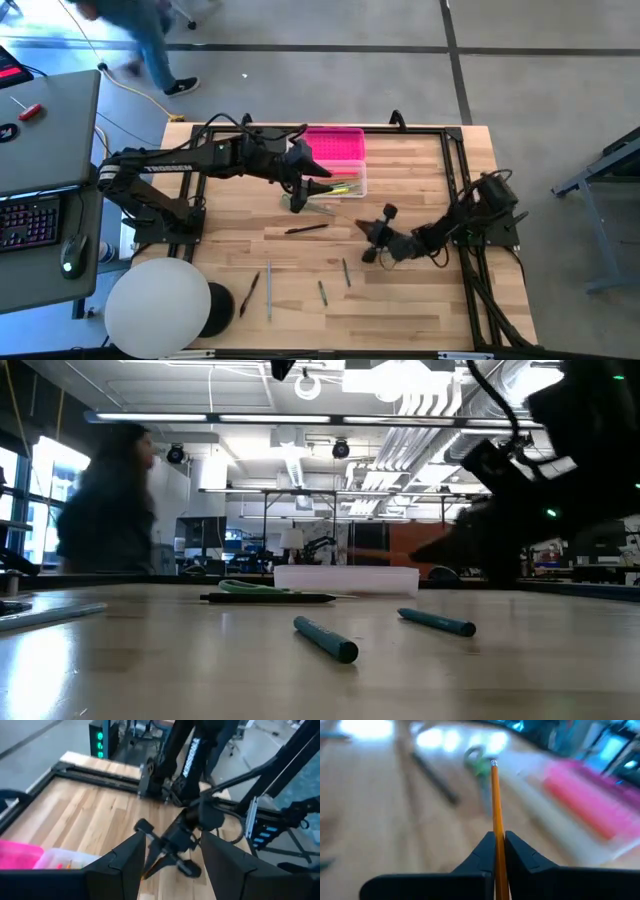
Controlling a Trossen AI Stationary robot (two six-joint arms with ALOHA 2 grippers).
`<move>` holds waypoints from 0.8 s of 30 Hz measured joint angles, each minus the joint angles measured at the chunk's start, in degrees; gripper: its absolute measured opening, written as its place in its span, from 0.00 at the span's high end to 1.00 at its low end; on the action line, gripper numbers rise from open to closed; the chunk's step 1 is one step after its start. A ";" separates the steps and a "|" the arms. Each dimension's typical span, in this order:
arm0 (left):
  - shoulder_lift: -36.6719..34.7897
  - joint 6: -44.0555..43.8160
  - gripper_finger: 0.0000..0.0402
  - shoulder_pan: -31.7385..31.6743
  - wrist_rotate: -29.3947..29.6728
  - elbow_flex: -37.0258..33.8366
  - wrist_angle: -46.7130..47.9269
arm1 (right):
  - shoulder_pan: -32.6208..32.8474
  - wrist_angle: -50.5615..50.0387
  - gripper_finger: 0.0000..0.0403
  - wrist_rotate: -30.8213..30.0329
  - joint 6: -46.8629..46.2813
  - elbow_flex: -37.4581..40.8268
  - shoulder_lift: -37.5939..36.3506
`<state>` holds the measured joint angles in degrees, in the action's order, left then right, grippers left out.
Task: Pick & place school supplies into a supply box
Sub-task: Put the yellow pencil into the supply box
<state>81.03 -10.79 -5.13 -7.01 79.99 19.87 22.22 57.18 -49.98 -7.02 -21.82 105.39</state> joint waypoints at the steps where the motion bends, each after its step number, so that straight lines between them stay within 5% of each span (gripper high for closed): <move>1: -0.06 -0.02 0.45 0.00 -0.17 0.02 -0.27 | -1.16 -0.32 0.99 0.32 2.38 0.00 -1.43; 7: -0.66 -0.02 0.45 -0.07 -0.17 0.00 -0.06 | -12.67 -4.80 0.99 12.20 15.96 -0.66 -11.82; 13: -0.86 0.20 0.45 -0.07 -0.06 0.00 0.15 | -26.85 -31.15 0.99 29.37 19.95 -11.17 -15.68; 17: -0.87 1.10 0.45 -0.09 0.09 0.00 0.32 | -31.98 -44.11 0.99 32.40 23.77 -19.72 -12.40; 24: -0.87 0.75 0.45 -0.09 0.11 0.00 3.43 | -36.31 -46.65 0.97 36.51 21.84 -23.19 -7.56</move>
<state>80.16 -10.03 -5.21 -6.90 79.99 23.30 -14.09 10.54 -13.48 14.82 -45.01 97.82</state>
